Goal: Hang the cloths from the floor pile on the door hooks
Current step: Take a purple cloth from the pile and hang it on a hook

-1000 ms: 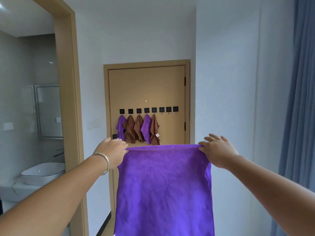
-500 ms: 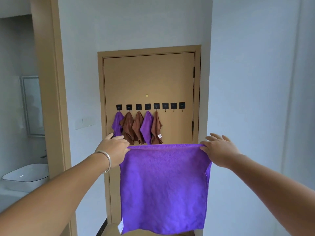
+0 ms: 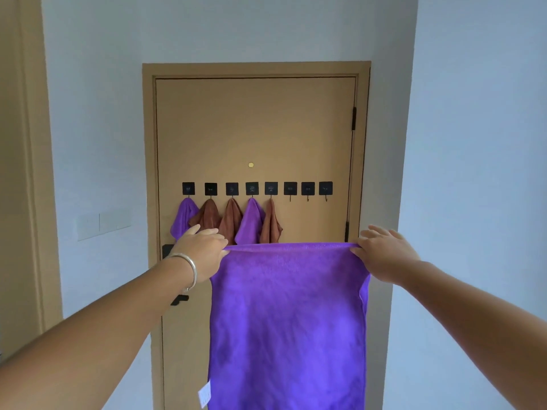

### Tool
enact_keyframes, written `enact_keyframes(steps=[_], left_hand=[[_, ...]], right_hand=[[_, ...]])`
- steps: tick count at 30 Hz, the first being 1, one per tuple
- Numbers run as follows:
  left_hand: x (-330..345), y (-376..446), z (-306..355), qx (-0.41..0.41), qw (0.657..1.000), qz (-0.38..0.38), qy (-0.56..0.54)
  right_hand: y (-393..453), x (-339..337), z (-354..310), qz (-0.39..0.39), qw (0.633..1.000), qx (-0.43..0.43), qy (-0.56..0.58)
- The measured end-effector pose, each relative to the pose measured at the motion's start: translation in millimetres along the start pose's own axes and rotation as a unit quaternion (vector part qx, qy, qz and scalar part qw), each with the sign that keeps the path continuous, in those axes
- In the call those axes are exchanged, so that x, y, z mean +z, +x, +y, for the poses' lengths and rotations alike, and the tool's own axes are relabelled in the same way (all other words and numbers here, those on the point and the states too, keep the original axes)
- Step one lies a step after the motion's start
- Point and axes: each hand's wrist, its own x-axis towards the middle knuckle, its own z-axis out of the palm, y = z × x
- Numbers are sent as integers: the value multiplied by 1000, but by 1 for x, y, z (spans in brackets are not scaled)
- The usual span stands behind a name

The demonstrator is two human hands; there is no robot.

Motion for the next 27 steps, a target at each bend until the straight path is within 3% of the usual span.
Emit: enact_keyframes(steps=[10, 18, 27], left_hand=[[72, 118, -24, 22, 1000, 2, -14], [123, 224, -28, 9, 1000, 0, -20], [166, 336, -24, -38, 995, 52, -76]], right_hand=[[110, 75, 0, -37, 998, -7, -45], [226, 135, 28, 1, 999, 25, 34], [354, 196, 67, 90, 985, 45, 140]])
